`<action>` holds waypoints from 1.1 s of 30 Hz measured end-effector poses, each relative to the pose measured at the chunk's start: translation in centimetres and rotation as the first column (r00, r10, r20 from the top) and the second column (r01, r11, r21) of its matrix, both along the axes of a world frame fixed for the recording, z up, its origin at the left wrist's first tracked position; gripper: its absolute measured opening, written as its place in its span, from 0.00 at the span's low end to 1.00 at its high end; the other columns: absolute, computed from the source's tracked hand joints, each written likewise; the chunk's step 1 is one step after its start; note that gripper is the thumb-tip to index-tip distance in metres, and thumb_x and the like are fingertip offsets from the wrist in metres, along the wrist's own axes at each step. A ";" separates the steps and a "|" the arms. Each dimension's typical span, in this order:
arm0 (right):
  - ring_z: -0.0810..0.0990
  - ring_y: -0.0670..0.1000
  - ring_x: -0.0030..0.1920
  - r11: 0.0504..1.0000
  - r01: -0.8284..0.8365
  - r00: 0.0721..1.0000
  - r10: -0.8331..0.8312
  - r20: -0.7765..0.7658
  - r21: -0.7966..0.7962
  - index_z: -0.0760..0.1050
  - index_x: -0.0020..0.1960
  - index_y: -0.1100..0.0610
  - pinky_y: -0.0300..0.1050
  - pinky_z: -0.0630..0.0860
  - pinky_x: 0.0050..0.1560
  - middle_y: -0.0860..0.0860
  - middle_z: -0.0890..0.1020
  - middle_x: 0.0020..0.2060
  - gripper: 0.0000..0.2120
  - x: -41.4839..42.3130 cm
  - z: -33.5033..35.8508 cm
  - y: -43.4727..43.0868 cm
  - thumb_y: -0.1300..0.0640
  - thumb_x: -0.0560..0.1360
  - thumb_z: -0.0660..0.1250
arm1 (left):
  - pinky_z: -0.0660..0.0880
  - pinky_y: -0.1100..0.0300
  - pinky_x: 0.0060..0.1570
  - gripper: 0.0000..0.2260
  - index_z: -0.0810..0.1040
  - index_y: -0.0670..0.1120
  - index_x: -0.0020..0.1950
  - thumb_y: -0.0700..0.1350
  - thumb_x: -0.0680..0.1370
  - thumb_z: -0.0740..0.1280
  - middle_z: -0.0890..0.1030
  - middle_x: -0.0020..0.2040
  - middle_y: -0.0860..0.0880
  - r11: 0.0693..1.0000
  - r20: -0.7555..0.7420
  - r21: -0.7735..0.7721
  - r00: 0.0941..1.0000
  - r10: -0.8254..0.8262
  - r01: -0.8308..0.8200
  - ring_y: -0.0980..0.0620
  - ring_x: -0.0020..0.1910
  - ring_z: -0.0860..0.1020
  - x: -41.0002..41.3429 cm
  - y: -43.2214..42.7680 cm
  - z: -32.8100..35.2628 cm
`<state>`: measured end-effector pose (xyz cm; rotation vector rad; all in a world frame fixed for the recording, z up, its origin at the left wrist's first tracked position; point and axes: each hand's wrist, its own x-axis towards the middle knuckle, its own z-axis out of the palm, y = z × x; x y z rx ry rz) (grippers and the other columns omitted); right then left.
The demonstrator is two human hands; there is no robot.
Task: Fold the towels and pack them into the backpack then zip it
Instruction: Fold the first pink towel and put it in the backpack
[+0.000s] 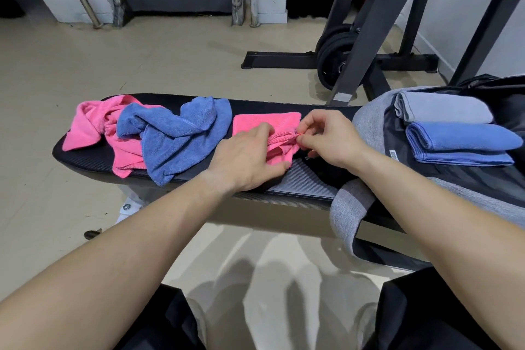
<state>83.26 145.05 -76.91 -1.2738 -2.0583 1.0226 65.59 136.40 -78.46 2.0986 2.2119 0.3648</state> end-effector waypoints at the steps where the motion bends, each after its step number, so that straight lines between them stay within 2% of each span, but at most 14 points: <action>1: 0.84 0.59 0.39 0.999 -0.028 0.999 0.028 -0.021 -0.018 0.80 0.42 0.56 0.52 0.84 0.42 0.54 0.83 0.35 0.05 0.1 0.2 0.0 0.64 0.73 0.74 | 0.76 0.48 0.49 0.32 0.67 0.52 0.64 0.73 0.70 0.62 0.78 0.58 0.51 1.000 -0.018 -0.003 1.000 0.018 -0.019 0.45 0.55 0.78 0.4 -0.2 -0.1; 4: 0.81 0.55 0.37 0.995 -0.099 0.994 0.098 -0.044 -0.027 0.81 0.45 0.59 0.53 0.83 0.42 0.57 0.83 0.36 0.03 0.5 0.6 0.0 0.64 0.74 0.74 | 0.76 0.47 0.47 0.36 0.67 0.52 0.64 0.76 0.67 0.61 0.76 0.59 0.51 0.996 -0.082 -0.043 0.994 0.077 -0.081 0.44 0.56 0.77 1.7 -0.2 -0.4; 6: 0.81 0.55 0.37 0.993 -0.110 0.993 0.108 -0.052 -0.034 0.82 0.45 0.59 0.55 0.84 0.44 0.57 0.83 0.37 0.03 0.5 0.5 0.0 0.65 0.73 0.74 | 0.76 0.48 0.44 0.30 0.69 0.51 0.63 0.72 0.71 0.62 0.75 0.58 0.50 0.995 -0.104 0.001 0.990 0.097 -0.098 0.43 0.55 0.77 2.0 0.1 -0.8; 8: 0.81 0.55 0.37 0.993 -0.102 0.993 0.098 -0.070 -0.055 0.81 0.43 0.58 0.57 0.84 0.45 0.55 0.82 0.35 0.06 0.6 0.4 0.1 0.68 0.73 0.73 | 0.74 0.50 0.41 0.19 0.72 0.52 0.55 0.66 0.76 0.62 0.77 0.53 0.50 0.993 -0.088 0.092 0.993 0.079 -0.071 0.43 0.53 0.77 1.8 0.5 -0.9; 9: 0.81 0.54 0.36 0.994 -0.095 0.993 0.090 -0.080 -0.056 0.80 0.42 0.57 0.58 0.84 0.44 0.53 0.82 0.34 0.08 0.5 0.4 0.3 0.69 0.72 0.72 | 0.72 0.52 0.39 0.15 0.71 0.52 0.49 0.63 0.78 0.62 0.77 0.49 0.51 0.991 -0.056 0.119 0.996 0.070 -0.063 0.43 0.50 0.78 1.6 0.8 -0.8; 11: 0.79 0.50 0.33 0.997 -0.068 0.994 0.065 -0.093 -0.031 0.80 0.40 0.54 0.57 0.82 0.43 0.49 0.81 0.33 0.13 0.4 0.4 0.5 0.71 0.69 0.70 | 0.67 0.54 0.36 0.15 0.68 0.51 0.41 0.61 0.78 0.62 0.78 0.41 0.52 0.990 0.045 0.120 0.997 0.070 -0.074 0.43 0.45 0.77 1.1 1.1 -0.2; 15: 0.75 0.44 0.32 0.999 -0.039 0.989 0.043 -0.142 0.031 0.79 0.41 0.52 0.49 0.77 0.41 0.48 0.81 0.35 0.14 -0.2 1.0 0.8 0.71 0.68 0.69 | 0.73 0.52 0.39 0.10 0.80 0.56 0.49 0.59 0.78 0.63 0.80 0.38 0.53 0.991 0.213 0.110 0.976 0.046 -0.071 0.45 0.42 0.77 0.2 1.5 1.1; 18: 0.77 0.54 0.35 0.984 -0.113 0.983 0.130 -0.129 0.135 0.76 0.42 0.55 0.51 0.76 0.41 0.54 0.82 0.40 0.11 -0.4 1.8 1.2 0.71 0.71 0.66 | 0.74 0.51 0.41 0.08 0.77 0.55 0.44 0.57 0.79 0.63 0.78 0.35 0.54 0.990 0.269 0.107 0.961 0.058 -0.090 0.45 0.42 0.77 -0.8 2.0 1.8; 20: 0.80 0.53 0.37 0.965 -0.184 0.979 0.197 -0.055 0.186 0.78 0.41 0.52 0.50 0.76 0.42 0.50 0.84 0.39 0.14 -0.2 2.3 1.7 0.70 0.73 0.64 | 0.72 0.52 0.41 0.07 0.74 0.57 0.42 0.56 0.79 0.64 0.76 0.34 0.56 0.989 0.271 0.116 0.961 0.060 -0.094 0.44 0.44 0.77 -1.6 2.5 2.0; 22: 0.79 0.40 0.38 0.940 -0.255 0.967 0.248 0.057 0.228 0.83 0.44 0.50 0.36 0.73 0.44 0.43 0.82 0.38 0.17 0.0 2.7 1.8 0.70 0.75 0.63 | 0.74 0.51 0.44 0.05 0.76 0.58 0.45 0.55 0.80 0.64 0.78 0.37 0.57 0.990 0.265 0.113 0.963 0.048 -0.081 0.45 0.46 0.77 -2.3 2.8 2.2; 24: 0.78 0.39 0.44 0.899 -0.317 0.944 0.271 0.187 0.302 0.85 0.51 0.51 0.30 0.70 0.49 0.42 0.79 0.43 0.19 -0.1 3.1 1.6 0.70 0.76 0.61 | 0.77 0.49 0.49 0.07 0.80 0.57 0.51 0.56 0.79 0.64 0.82 0.41 0.56 0.992 0.268 0.105 0.963 0.032 -0.063 0.46 0.48 0.78 -2.6 3.0 2.3; 26: 0.77 0.47 0.47 0.849 -0.377 0.912 0.272 0.306 0.370 0.85 0.56 0.51 0.38 0.71 0.52 0.47 0.77 0.45 0.19 -0.2 3.4 1.2 0.68 0.76 0.61 | 0.77 0.48 0.49 0.09 0.81 0.57 0.53 0.57 0.79 0.63 0.84 0.42 0.55 0.993 0.265 0.104 0.964 0.018 -0.048 0.46 0.49 0.79 -2.7 3.2 2.4; 28: 0.76 0.51 0.47 0.807 -0.416 0.885 0.255 0.389 0.420 0.85 0.57 0.51 0.44 0.73 0.52 0.49 0.75 0.46 0.15 -0.3 3.6 1.0 0.62 0.77 0.63 | 0.77 0.48 0.48 0.09 0.81 0.56 0.50 0.56 0.80 0.63 0.83 0.41 0.54 0.994 0.259 0.103 0.966 0.006 -0.033 0.45 0.47 0.79 -2.7 3.3 2.6; 33: 0.78 0.56 0.50 0.732 -0.491 0.811 0.185 0.556 0.472 0.85 0.51 0.49 0.54 0.78 0.46 0.50 0.76 0.47 0.07 -0.2 3.8 0.8 0.52 0.77 0.69 | 0.75 0.50 0.46 0.09 0.76 0.57 0.40 0.55 0.80 0.64 0.80 0.35 0.55 0.995 0.256 0.093 0.967 0.019 -0.044 0.45 0.44 0.77 -3.1 3.4 2.7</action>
